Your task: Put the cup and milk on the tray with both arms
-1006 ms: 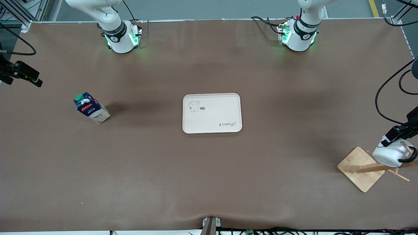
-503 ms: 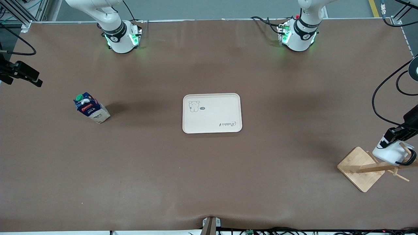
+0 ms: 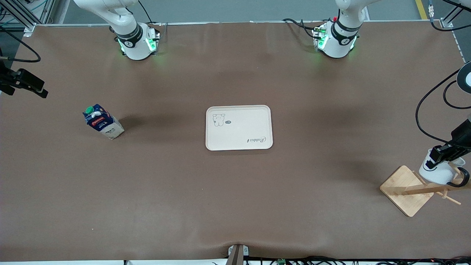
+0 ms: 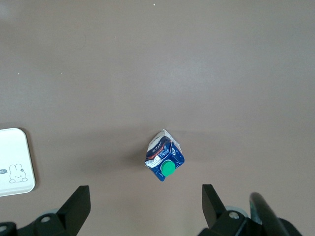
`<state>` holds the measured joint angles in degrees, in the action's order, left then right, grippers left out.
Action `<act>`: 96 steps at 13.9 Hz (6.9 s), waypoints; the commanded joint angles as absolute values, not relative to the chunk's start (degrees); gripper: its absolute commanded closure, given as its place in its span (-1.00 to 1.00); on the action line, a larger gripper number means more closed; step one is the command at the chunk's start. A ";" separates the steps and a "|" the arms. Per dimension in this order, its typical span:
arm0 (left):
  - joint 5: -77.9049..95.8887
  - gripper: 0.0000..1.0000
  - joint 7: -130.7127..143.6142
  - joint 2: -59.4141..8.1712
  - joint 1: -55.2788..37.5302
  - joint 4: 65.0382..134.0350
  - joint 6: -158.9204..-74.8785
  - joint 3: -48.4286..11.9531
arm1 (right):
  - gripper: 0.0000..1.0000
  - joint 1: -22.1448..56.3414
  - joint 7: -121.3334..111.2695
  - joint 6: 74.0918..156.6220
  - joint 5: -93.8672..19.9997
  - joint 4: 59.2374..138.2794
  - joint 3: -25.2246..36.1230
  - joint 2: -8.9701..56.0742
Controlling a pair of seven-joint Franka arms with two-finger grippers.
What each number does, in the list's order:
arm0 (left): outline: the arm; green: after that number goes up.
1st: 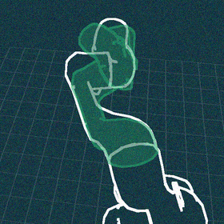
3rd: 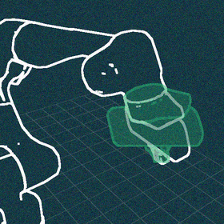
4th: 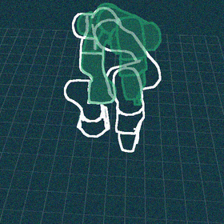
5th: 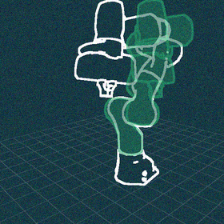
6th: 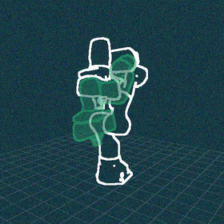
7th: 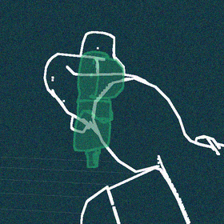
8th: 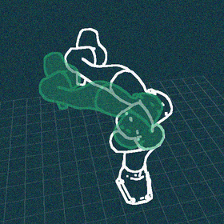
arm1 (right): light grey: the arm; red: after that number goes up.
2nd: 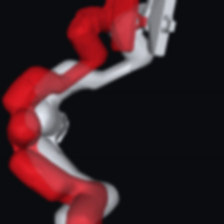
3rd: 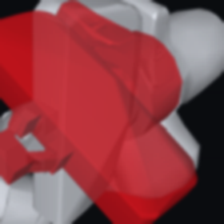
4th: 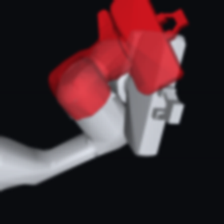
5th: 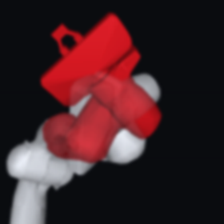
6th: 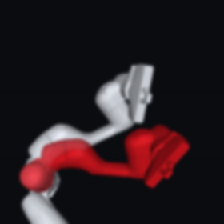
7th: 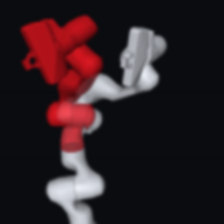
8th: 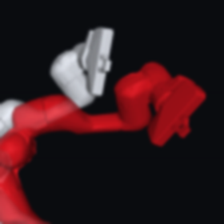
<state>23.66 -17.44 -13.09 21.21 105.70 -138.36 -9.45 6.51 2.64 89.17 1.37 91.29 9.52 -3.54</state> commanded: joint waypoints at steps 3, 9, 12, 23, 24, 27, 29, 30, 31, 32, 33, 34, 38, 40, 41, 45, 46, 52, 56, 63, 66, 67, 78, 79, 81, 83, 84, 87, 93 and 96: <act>24.08 1.00 -18.72 -12.83 20.83 104.77 -134.57 -10.28 | -1.00 5.80 3.16 89.03 1.76 90.70 8.96 -3.34; 23.82 1.00 -17.67 -10.29 20.92 104.68 -128.25 -10.20 | -1.00 5.80 3.16 89.03 1.76 90.70 8.96 -3.34; 19.88 1.00 -15.04 -9.41 20.92 104.41 -125.95 -10.37 | -1.00 5.71 3.16 89.03 1.67 90.70 8.96 -3.34; 11.25 1.00 -14.77 -9.67 20.74 98.18 -117.87 -10.37 | -1.00 5.45 3.16 88.86 1.76 90.70 8.96 -2.73; 11.25 1.00 -14.07 -9.58 20.31 98.09 -117.51 -10.98 | -1.00 5.45 3.16 88.94 1.67 90.70 8.96 -2.72; 11.16 1.00 -7.93 -9.40 19.78 98.09 -115.32 -13.17 | -1.00 4.83 3.16 88.86 1.67 90.79 8.96 -2.64; 11.07 1.00 -4.24 -9.49 19.43 98.17 -114.61 -14.93 | -1.00 4.83 3.16 88.86 1.67 90.79 8.96 -2.64; 10.90 1.00 -1.26 -9.58 18.64 98.17 -114.09 -15.64 | -1.00 5.01 3.16 88.86 1.67 90.79 8.96 -2.64; 8.46 1.00 1.90 -9.58 17.15 98.17 -113.82 -15.82 | -1.00 5.01 3.16 88.86 1.67 90.70 8.96 -2.64; 5.13 1.00 5.33 -9.58 14.96 98.17 -113.73 -16.08 | -1.00 5.01 3.16 88.94 1.67 90.70 8.96 -2.64; 3.36 1.00 8.93 -9.75 12.85 98.09 -112.95 -16.08 | -1.00 5.01 3.16 88.86 1.67 90.70 8.96 -2.64; 3.08 1.00 12.53 -10.19 11.09 98.09 -112.77 -16.17 | -1.00 5.01 3.16 88.86 1.67 90.70 8.96 -2.64; 1.50 1.00 25.37 -13.26 3.18 97.74 -112.76 -16.08 | -1.00 5.01 3.16 88.86 1.67 90.70 8.96 -2.64; 0.62 1.00 30.65 -15.63 -0.77 96.95 -112.76 -16.08 | -1.00 5.01 3.16 88.94 1.67 90.70 8.96 -2.64; -0.78 1.00 33.54 -16.95 -2.53 95.90 -112.76 -16.08 | -1.00 5.01 3.16 88.95 1.67 90.70 8.96 -2.64; -1.76 1.00 41.83 -22.75 -9.12 92.47 -112.76 -16.08 | -1.00 5.01 3.25 88.95 1.67 90.70 8.96 -2.64; -2.28 1.00 42.88 -24.16 -10.62 91.76 -112.76 -16.08 | -1.00 4.92 3.25 88.95 1.67 90.70 8.96 -2.64; -1.76 1.00 47.90 -31.11 -15.37 89.03 -112.85 -16.17 | -1.00 4.75 2.99 91.67 2.02 90.09 8.96 1.92; -1.67 1.00 52.55 -35.06 -19.16 86.76 -112.85 -16.08 | -1.00 5.09 3.51 92.99 1.76 89.12 8.88 4.57; -1.67 1.00 62.93 -39.11 -26.18 84.99 -113.55 -15.91 | -1.00 5.19 3.60 91.49 1.76 89.65 8.61 7.91; -1.85 1.00 62.75 -40.95 -27.07 84.99 -113.55 -15.91 | -1.00 4.66 3.60 92.55 1.76 89.82 8.61 9.14; -2.02 1.00 62.75 -41.57 -27.24 84.99 -113.73 -15.91 | -1.00 4.14 3.60 92.64 1.67 89.74 8.70 9.49; -2.02 1.00 64.51 -43.86 -29.79 85.43 -116.98 -15.91 | -1.00 0.11 15.01 93.42 -3.41 96.40 8.88 11.34; -2.11 1.00 65.90 -43.86 -29.79 85.52 -116.98 -15.91 | -1.00 -0.61 16.07 93.78 -5.08 98.16 8.88 11.08; -2.28 -0.98 66.97 -43.77 -29.71 85.43 -116.98 -15.91 | -1.00 -0.79 20.97 93.69 -5.54 101.58 8.96 10.29; -2.55 -1.00 66.80 -43.16 -29.71 85.26 -116.89 -15.82 | -1.00 -0.01 27.39 95.44 -5.01 106.24 8.79 7.48; -2.55 -1.00 66.88 -42.37 -29.53 85.25 -116.55 -15.82 | -1.00 0.52 29.86 96.58 -4.66 107.65 8.70 6.43; -2.55 -1.00 66.36 -38.25 -27.61 85.08 -115.23 -15.30 | -1.00 1.05 32.25 99.47 -4.66 112.30 8.61 4.14; -2.64 -1.00 58.48 -27.87 -16.55 84.03 -107.42 -15.21 | -1.00 1.05 32.26 103.71 -4.57 119.26 8.61 1.76; -2.72 -1.00 47.76 -24.88 -8.81 81.40 -100.40 -15.21 | -1.00 1.05 32.26 107.74 -4.57 123.64 8.61 0.18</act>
<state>-1.55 52.77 -26.65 -12.22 82.38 -104.41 -14.99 0.91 31.04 104.60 -4.73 118.83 8.70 3.51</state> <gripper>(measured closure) 0.000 0.000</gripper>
